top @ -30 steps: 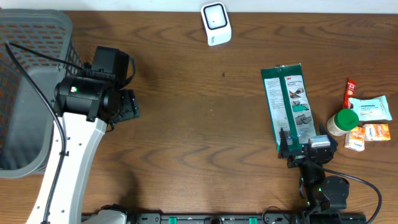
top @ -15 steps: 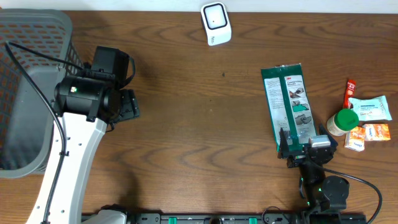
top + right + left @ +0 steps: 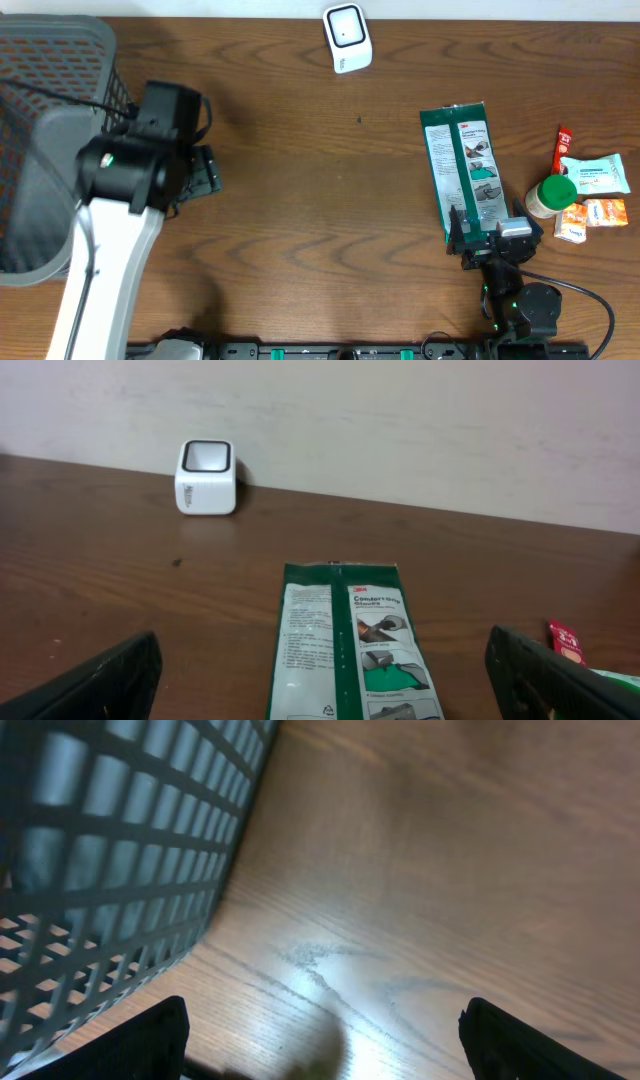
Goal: Scan the item barcode
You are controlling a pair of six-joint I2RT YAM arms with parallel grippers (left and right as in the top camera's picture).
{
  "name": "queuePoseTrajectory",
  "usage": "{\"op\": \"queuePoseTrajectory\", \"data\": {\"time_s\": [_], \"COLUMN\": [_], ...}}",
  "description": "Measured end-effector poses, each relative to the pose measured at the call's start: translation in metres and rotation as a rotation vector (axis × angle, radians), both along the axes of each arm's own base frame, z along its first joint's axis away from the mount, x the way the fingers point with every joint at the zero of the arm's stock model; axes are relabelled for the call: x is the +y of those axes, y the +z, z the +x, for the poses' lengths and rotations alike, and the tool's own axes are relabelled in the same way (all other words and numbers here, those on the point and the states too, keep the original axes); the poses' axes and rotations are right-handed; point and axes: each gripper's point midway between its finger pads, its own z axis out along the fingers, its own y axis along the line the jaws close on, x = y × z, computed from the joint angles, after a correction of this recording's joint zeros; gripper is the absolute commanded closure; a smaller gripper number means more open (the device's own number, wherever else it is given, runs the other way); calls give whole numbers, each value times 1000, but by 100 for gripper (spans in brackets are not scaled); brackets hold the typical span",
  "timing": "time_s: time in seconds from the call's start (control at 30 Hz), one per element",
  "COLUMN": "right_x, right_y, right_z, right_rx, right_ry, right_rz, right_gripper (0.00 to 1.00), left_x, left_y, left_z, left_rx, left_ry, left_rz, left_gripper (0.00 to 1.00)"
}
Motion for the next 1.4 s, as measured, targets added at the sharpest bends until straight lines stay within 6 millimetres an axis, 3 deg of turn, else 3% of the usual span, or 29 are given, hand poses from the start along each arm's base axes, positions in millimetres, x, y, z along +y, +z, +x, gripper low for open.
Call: {"op": "queuePoseTrajectory", "data": {"time_s": [0.1,0.27,0.4,0.43,0.57,0.73,0.8,0.93,1.2,1.4], "right_x": [0,0,0,0,1,1,1,1,1,1], "right_y": [0,0,0,0,1,1,1,1,1,1], "right_z": [0,0,0,0,0,0,0,0,0,0], "right_rx": [0,0,0,0,-2,-3,-3,-3,-3,-2], "right_ry": [0,1,1,1,3,3,3,3,3,3], "right_rz": [0,3,3,3,3,3,3,3,3,3], "right_gripper": [1,1,1,1,1,1,1,1,1,1], "left_x": [2,14,28,34,45,55,57,58,57,56], "left_y": [21,73,109,121,135,139,138,129,119,145], "left_z": [-13,-58,-110,-136,-183,-241,-254,-265,-249,-233], "left_rx": [-91,-343,-576,-677,-854,-1052,-1097,-1132,-1186,-1362], "left_ry": [0,17,38,47,83,137,153,168,188,204], "left_rz": [-16,-58,-71,-79,-89,-90,-86,-85,-82,-93], "left_gripper": [12,12,12,12,12,12,12,12,12,12]}}
